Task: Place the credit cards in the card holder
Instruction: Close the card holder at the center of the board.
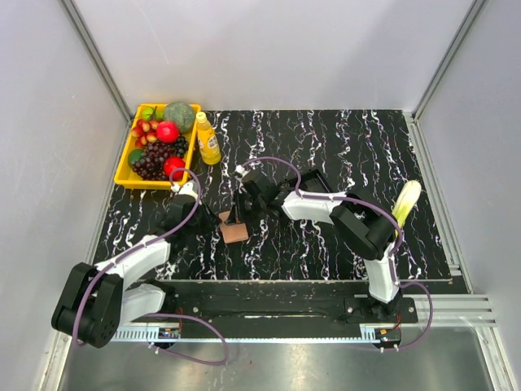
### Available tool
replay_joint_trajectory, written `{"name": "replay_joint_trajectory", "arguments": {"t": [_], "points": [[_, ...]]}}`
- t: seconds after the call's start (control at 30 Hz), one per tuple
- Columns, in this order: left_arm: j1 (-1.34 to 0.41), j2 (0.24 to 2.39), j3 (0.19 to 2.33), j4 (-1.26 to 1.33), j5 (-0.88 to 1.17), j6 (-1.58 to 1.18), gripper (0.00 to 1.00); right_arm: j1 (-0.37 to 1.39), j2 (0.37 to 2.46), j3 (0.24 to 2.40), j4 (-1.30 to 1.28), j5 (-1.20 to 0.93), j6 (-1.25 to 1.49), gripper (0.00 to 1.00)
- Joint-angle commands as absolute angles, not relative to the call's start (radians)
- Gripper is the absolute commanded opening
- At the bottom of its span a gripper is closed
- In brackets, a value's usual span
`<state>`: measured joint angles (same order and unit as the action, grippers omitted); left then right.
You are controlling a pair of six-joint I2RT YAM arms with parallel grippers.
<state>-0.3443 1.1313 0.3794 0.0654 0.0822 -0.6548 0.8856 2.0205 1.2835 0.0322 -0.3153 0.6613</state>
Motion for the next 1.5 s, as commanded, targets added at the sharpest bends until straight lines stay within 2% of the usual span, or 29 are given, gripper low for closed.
{"name": "replay_joint_trajectory", "arguments": {"t": [0.0,0.67,1.47], "points": [[-0.339,1.112,0.413,0.092,0.083,-0.646,0.23,0.894,1.966,1.275,0.032,-0.278,0.663,0.00],[-0.337,1.120,0.411,0.112,0.117,-0.620,0.22,0.887,2.039,1.305,-0.081,-0.241,0.660,0.00],[-0.339,1.128,0.382,0.170,0.164,-0.620,0.22,0.885,1.993,1.301,0.008,-0.270,0.554,0.00]]}}
